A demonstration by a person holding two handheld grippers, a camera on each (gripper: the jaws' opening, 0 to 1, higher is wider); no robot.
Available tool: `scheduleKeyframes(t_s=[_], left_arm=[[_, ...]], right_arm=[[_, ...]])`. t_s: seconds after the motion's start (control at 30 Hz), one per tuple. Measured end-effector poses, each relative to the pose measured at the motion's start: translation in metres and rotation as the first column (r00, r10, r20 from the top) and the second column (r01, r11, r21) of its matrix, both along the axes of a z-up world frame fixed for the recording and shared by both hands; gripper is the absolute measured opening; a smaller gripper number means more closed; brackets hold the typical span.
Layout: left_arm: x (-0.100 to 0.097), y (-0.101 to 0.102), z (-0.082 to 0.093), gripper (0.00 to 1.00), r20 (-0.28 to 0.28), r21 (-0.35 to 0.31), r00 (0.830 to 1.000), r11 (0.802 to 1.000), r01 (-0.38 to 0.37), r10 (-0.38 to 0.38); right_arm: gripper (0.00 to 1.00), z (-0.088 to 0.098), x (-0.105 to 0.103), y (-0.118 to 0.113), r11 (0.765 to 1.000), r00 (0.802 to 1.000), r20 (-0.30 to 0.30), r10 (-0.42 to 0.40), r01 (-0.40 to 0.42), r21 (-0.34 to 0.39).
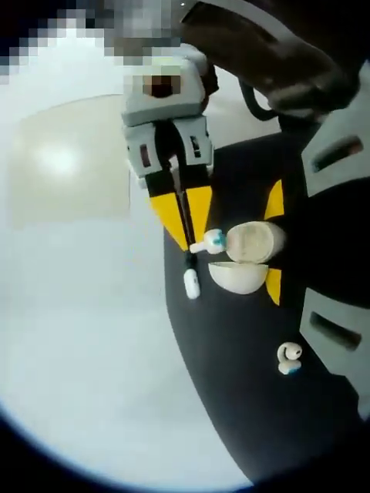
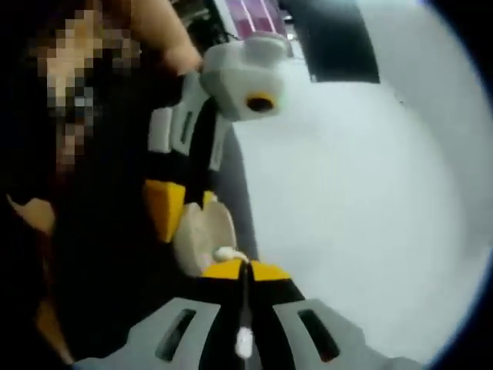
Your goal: Pick up three earphones and place each one into its charging case using tactile feedback, ensure that each earphone is properly inserted and securely positioned inside the case.
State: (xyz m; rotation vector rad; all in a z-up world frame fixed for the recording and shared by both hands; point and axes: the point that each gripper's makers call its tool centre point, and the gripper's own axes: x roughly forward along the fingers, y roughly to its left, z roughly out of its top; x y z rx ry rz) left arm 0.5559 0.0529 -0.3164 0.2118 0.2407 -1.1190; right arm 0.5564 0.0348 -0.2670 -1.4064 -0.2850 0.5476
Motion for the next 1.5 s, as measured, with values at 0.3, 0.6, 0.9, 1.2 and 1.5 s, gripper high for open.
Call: scheduleKeyframes(t_s=[0.3,0.6,0.9,1.2,1.5], left_arm=[[-0.001,-0.002,0.001,0.17,0.012,0.003,1.0,1.0,-0.001,0.001],[-0.001,-0.003,0.001,0.17,0.005,-0.001,1.0,1.0,0.0,0.0],[0.0,-0.003,0.001,0.18,0.003,-0.005,1.0,1.0,0.008,-0.007],[0.001,-0.002,0.001,0.18,0.022,-0.003,1.0,1.0,0.01,-0.01],[0.0,0.0,0.001,0.18,0.028,-0.002,1.0,1.0,0.012,-0.012]], right_arm=[[0.05,-0.016,-0.002,0.007,0.987,0.999,0.037,0.014,-0.007,-0.163],[0.1,-0.014,-0.013,-0.002,0.997,0.971,-0.229,0.071,-0.06,0.054],[0.17,0.009,0.01,-0.023,0.886,0.765,-0.539,0.351,-0.085,0.457],[0.06,-0.01,0.008,0.001,0.881,0.749,-0.54,0.384,-0.121,0.457],[0.06,-0.011,0.001,0.006,0.897,0.732,-0.565,0.382,-0.147,0.416]])
